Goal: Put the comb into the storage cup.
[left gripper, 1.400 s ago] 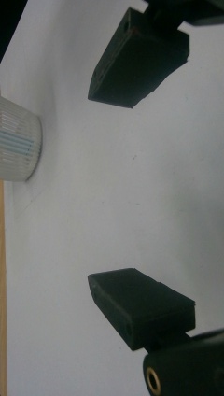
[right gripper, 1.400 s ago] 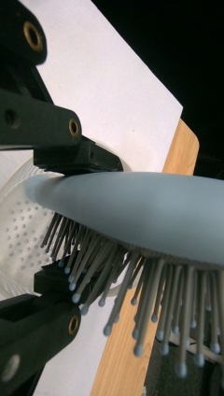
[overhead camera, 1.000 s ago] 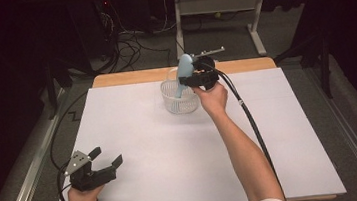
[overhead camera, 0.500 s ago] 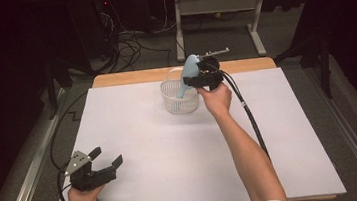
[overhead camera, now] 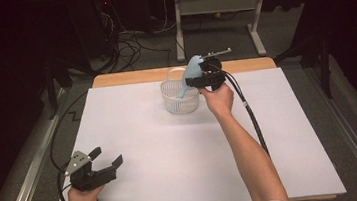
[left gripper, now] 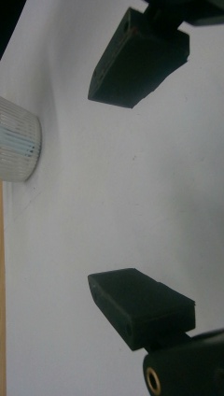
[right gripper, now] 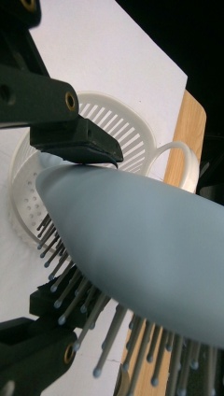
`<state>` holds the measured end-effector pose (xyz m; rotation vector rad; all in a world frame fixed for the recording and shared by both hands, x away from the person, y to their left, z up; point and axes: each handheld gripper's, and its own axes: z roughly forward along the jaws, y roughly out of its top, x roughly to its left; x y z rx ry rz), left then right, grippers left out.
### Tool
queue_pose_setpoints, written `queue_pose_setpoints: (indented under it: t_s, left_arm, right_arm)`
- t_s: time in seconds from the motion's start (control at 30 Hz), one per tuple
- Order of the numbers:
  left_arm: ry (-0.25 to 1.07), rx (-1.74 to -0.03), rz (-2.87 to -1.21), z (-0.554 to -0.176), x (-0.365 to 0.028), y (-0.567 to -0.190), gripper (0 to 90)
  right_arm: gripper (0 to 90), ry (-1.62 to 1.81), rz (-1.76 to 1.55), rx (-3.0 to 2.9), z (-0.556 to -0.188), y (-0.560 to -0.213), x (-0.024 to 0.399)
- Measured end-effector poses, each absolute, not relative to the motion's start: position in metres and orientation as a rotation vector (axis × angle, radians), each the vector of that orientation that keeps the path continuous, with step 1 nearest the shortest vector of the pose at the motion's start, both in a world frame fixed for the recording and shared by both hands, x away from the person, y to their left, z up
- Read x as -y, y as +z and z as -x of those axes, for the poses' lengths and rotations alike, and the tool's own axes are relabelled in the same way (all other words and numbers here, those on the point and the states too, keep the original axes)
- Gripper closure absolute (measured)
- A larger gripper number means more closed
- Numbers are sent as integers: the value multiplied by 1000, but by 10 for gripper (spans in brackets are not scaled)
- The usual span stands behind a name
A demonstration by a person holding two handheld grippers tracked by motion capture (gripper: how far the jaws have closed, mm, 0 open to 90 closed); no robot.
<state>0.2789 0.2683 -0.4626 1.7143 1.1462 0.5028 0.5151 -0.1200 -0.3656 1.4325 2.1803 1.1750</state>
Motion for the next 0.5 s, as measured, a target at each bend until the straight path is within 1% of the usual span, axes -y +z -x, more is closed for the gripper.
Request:
queue_pose_setpoints:
  t_s: [0.5]
  left_arm:
    - [504,-1144,-1719,-279,-267,-463,113]
  right_arm:
    - [388,1151,-1442,-2202,-515,-367,124]
